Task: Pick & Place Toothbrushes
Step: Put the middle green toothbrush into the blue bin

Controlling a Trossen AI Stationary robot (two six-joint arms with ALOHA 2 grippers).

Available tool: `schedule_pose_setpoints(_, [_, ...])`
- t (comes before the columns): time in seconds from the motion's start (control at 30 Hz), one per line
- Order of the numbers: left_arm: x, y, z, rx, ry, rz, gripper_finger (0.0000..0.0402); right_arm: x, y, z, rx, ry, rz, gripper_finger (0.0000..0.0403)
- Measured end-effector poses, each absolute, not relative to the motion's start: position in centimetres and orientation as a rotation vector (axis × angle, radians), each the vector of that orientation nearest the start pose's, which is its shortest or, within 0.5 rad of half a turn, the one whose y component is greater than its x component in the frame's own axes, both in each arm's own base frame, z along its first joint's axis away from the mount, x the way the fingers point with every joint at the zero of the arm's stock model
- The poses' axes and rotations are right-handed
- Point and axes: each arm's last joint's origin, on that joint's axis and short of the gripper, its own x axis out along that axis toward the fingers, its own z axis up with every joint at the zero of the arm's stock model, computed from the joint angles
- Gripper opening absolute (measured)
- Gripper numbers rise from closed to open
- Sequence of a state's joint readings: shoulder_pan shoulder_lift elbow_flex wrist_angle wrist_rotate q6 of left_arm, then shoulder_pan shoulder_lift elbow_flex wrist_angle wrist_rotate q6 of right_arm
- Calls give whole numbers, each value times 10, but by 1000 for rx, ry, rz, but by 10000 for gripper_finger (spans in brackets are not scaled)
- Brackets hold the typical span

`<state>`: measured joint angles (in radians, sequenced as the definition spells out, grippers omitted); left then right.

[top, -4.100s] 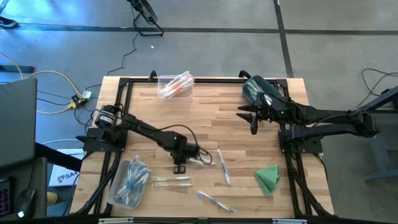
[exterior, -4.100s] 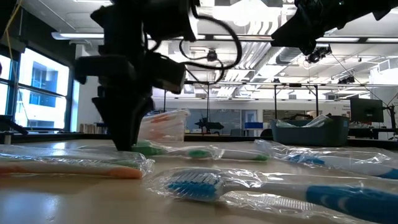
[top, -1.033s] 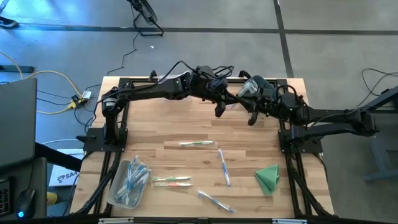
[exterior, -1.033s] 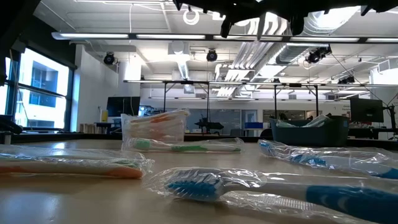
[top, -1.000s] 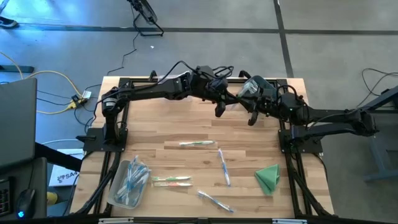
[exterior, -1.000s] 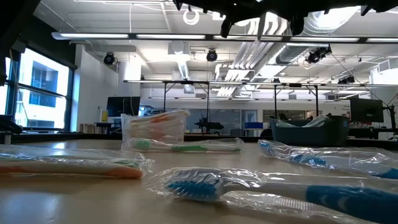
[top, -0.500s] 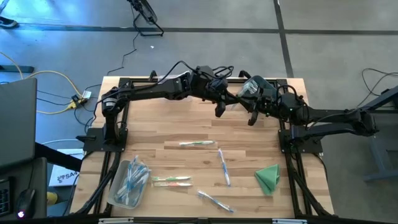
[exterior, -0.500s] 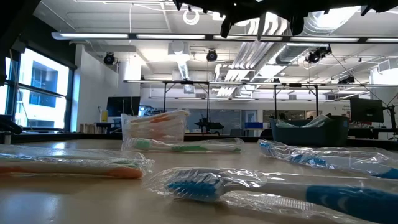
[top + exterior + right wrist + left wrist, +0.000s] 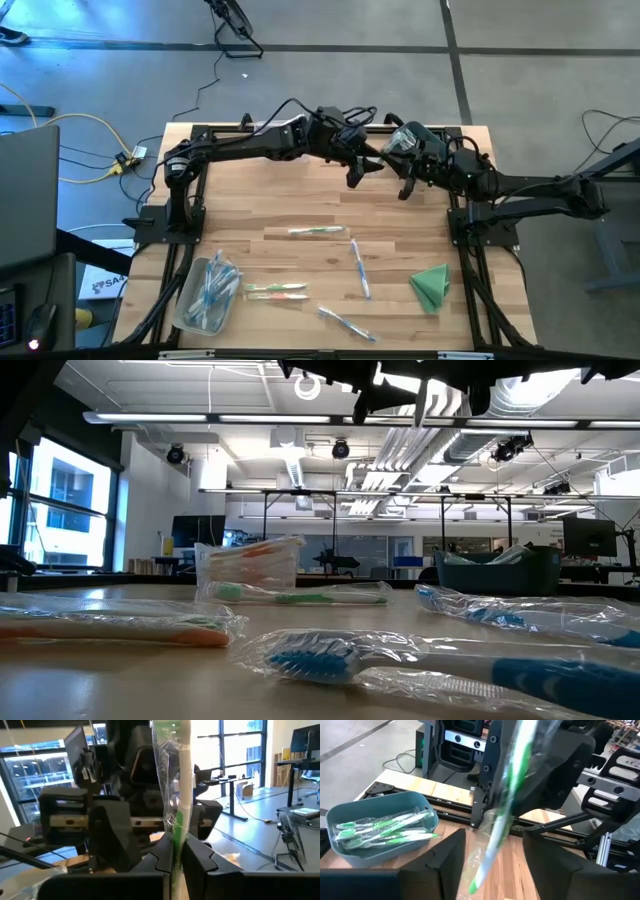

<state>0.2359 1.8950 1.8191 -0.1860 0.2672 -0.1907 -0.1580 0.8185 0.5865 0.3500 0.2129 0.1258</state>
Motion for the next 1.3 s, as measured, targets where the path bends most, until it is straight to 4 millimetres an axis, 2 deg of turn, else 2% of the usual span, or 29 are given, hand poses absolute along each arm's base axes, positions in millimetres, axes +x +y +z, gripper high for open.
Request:
schedule_pose_setpoints(0.13, [434, 100, 371, -251, 248, -2, 214, 183, -39, 305, 129, -91, -381, 13])
schedule_pose_setpoints(0.33, [431, 114, 371, -256, 245, 22, 227, 181, -48, 294, 152, 15, -445, 13])
schedule_pose_setpoints(0.5, [422, 128, 376, -261, 241, 55, 230, 175, -61, 284, 149, 136, -606, 13])
schedule_pose_setpoints(0.67, [410, 139, 387, -261, 218, 69, 230, 171, -73, 284, 126, 259, -763, 13])
schedule_pose_setpoints(0.9, [397, 147, 394, -276, 233, 61, 230, 169, -98, 258, 46, 509, -951, 13])
schedule_pose_setpoints(1.3, [395, 146, 393, -291, 261, 26, 230, 166, -147, 213, 59, 810, -1208, 13])
